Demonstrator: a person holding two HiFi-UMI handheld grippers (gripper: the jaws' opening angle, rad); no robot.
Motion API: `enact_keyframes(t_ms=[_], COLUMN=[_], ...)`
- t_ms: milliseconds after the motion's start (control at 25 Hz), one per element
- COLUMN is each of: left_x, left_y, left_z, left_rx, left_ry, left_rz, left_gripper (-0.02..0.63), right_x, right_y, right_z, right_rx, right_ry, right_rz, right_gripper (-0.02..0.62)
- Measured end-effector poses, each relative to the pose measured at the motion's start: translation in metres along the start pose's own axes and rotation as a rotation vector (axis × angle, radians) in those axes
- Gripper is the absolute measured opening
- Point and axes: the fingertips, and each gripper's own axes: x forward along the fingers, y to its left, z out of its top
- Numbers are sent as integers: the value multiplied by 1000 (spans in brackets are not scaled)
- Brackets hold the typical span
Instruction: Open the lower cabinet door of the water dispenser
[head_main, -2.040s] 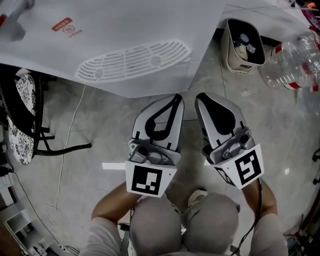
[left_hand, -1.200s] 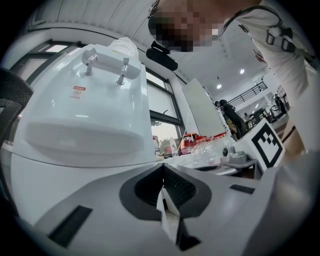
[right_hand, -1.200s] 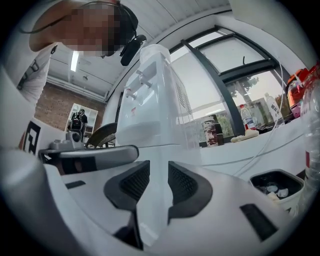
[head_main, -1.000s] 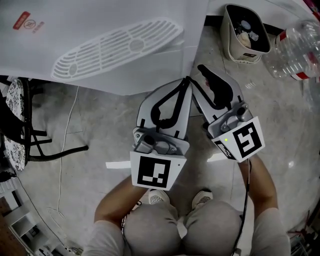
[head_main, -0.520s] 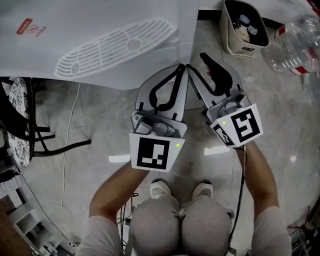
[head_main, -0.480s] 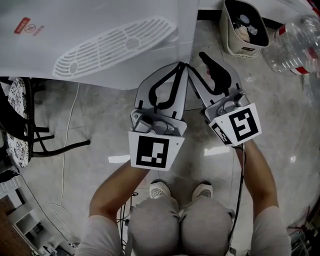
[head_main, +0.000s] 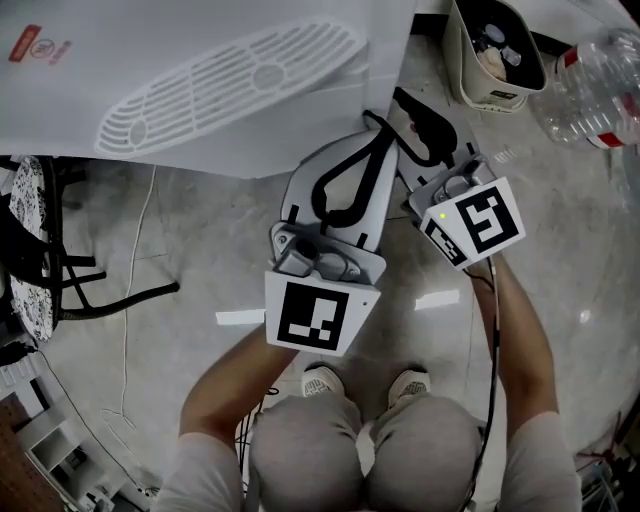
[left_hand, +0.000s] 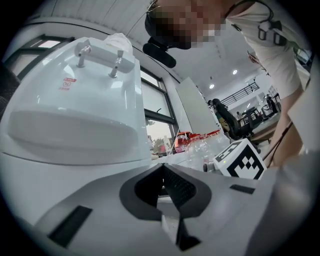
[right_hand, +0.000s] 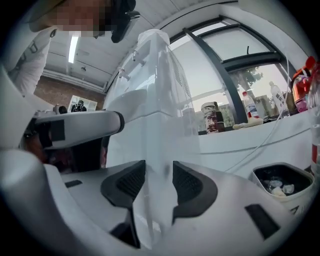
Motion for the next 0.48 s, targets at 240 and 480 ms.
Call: enact_keyframes(t_ms=[240, 480], left_x=[-5, -18], left_y=[-8, -13], left_z=[1, 4], left_rx=[-22, 9], left_ry=[-56, -76], left_rz=[-37, -63], left_gripper=[2, 2], right_x=[3, 1], right_y=[0, 0], right_z=[2, 2], right_rx=[-6, 6], right_ry=[-5, -26], right_rz=[43, 27], right_gripper=[176, 147])
